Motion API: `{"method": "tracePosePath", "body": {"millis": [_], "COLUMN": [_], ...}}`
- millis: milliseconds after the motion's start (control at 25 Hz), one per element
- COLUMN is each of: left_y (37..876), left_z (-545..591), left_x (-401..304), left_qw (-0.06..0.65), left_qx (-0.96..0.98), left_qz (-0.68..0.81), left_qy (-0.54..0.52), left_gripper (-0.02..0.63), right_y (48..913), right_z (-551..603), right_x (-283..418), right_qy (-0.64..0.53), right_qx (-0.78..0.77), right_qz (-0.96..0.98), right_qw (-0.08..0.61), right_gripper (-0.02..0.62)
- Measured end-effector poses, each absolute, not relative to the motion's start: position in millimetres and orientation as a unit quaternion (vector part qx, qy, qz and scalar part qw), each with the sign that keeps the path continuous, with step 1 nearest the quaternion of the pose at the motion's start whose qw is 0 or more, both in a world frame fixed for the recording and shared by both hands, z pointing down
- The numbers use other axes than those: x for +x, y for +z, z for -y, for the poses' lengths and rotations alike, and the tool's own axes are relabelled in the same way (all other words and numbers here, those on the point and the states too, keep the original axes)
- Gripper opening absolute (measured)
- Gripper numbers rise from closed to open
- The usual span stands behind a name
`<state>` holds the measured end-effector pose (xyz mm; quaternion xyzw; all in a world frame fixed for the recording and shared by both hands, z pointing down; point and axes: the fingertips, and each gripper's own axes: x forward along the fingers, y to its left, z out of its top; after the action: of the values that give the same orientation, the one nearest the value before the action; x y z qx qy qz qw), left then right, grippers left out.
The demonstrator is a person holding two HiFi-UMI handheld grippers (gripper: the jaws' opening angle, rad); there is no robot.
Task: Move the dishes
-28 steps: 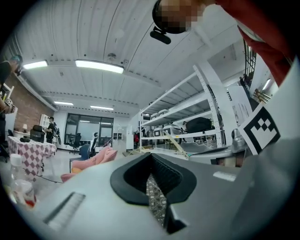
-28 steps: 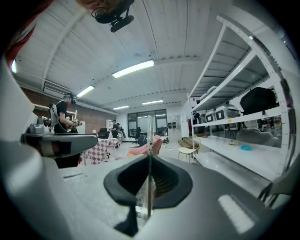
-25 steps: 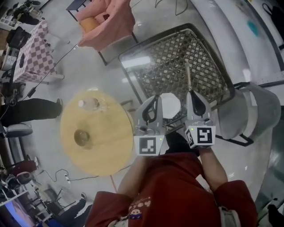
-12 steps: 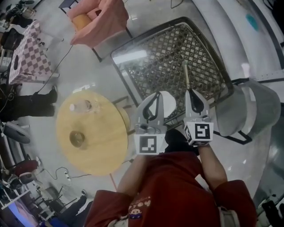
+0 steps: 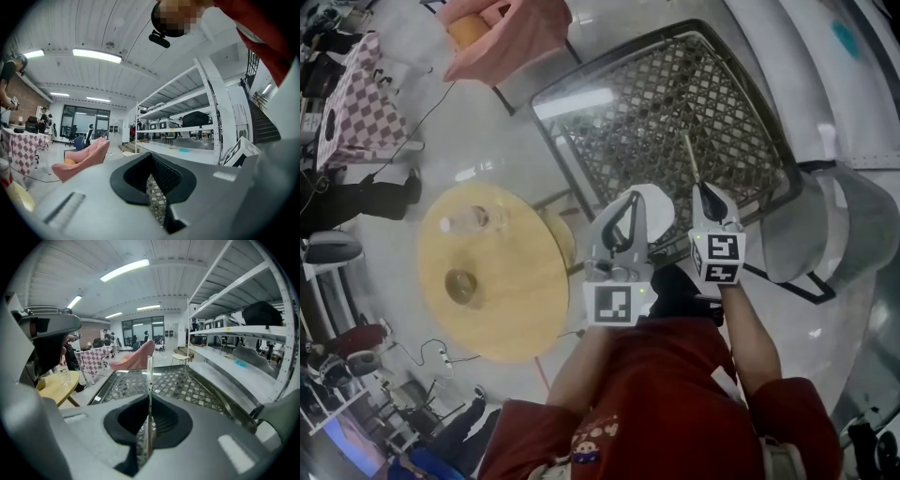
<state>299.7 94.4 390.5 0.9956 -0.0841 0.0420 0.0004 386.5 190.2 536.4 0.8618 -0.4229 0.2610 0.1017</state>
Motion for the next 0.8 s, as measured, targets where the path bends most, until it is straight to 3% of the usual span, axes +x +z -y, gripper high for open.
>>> {"method": "tracePosePath", "body": {"millis": [800], "left_y": [417], "left_z": [-83], "left_x": [300], "left_qw": [0.019], "left_qx": [0.992], "left_qz": [0.098], "left_qy": [0.076], "left_gripper": [0.008], "right_y": [660], "right_z": [-205], "right_x": [362], "right_qy": [0.423], "right_qx": [0.785], "right_qz": [0.414], "right_qw": [0.184], "right_gripper": [0.021]}}
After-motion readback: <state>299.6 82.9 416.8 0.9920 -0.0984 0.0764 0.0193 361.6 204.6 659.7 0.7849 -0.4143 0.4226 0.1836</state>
